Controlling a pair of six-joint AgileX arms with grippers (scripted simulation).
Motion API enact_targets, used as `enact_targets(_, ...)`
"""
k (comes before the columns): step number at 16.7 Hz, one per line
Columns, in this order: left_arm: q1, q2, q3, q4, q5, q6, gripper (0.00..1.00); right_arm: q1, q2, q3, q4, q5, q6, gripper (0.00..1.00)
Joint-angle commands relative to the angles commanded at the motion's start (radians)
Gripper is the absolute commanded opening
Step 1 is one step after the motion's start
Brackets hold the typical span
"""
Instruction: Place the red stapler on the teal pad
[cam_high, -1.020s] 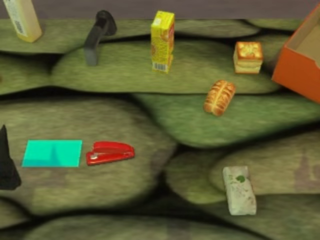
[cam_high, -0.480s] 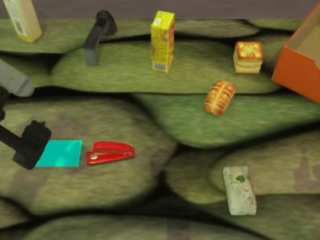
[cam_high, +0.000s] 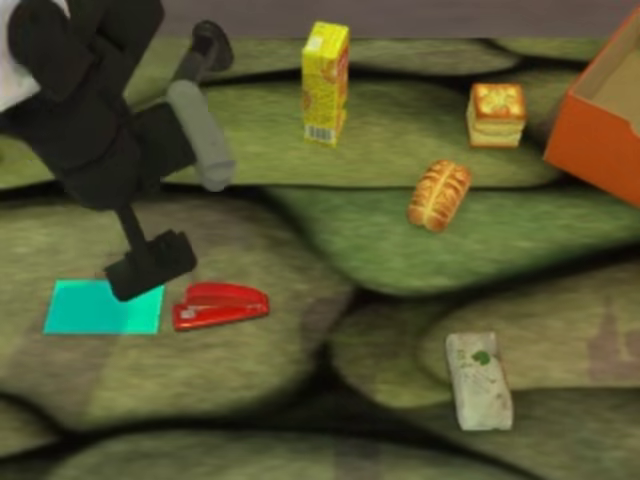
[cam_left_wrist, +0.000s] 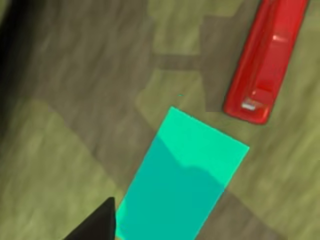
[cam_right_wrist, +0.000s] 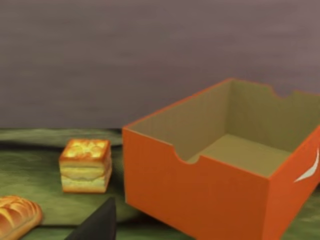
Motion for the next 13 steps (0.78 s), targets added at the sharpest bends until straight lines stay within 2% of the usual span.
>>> enact_targets(6,-0.074,0.298,0.259,-0.178,-0.002,0.144,1.00,0.000,0.000,0.000,0.000,0.000,0.000,1.00)
enact_targets(13,-0.076,0.322,0.279,-0.188,-0.002,0.156,1.00,0.000,0.000,0.000,0.000,0.000,0.000,1.00)
